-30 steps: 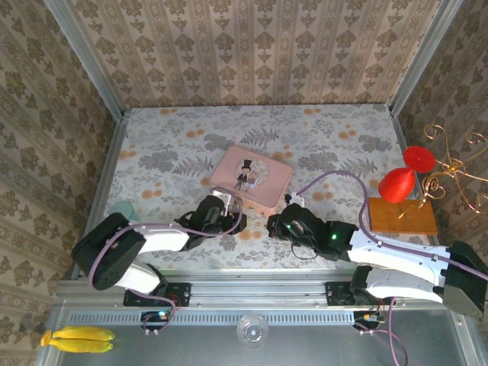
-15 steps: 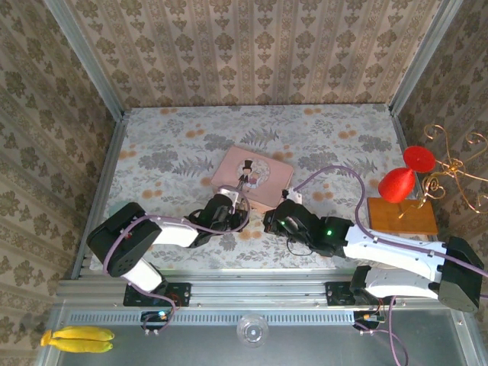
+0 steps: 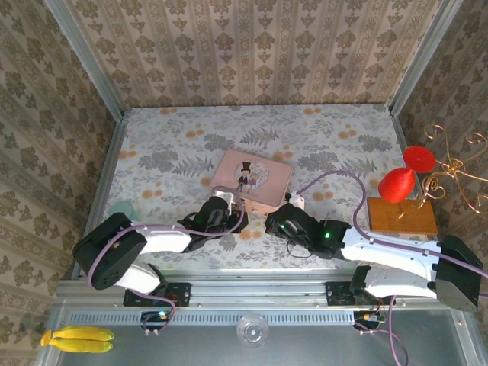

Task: Unlock the padlock with the key

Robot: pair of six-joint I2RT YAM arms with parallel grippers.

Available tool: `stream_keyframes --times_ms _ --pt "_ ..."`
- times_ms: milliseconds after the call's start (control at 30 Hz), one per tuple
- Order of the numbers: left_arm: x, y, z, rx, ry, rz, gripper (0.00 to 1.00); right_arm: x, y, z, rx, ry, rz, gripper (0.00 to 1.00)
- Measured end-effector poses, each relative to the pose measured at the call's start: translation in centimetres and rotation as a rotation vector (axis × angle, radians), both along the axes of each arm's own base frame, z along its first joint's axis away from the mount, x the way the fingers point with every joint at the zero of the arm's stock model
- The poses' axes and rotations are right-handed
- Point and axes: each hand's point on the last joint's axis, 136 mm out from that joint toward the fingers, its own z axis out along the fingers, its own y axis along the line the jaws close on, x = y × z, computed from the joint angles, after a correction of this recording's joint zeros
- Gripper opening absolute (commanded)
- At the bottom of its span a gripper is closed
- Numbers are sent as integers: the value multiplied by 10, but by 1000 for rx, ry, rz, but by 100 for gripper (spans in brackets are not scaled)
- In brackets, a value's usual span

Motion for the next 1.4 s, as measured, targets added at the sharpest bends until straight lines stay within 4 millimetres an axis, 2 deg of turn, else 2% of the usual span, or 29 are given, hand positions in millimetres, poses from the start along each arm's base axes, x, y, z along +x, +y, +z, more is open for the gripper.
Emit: stream_keyframes --times_ms 200,333,467,700,933,1400 --pt "-2 -1 0 -35 49 24 0 4 0 -5 43 -20 -28 0" --pt "-3 -3 -2 -68 94 37 0 7 6 -2 88 -41 -31 0" --pt "-2 -4 -9 -86 145 60 0 5 3 -12 96 -42 -33 0" --pt "2 -6 -2 -151 174 98 0 4 7 -13 133 -53 -29 0" --pt "3 -5 2 -236 226 156 0 -9 13 -41 136 -34 -17 0" --pt "9 3 9 -325 294 249 0 0 24 -47 278 -27 -106 0"
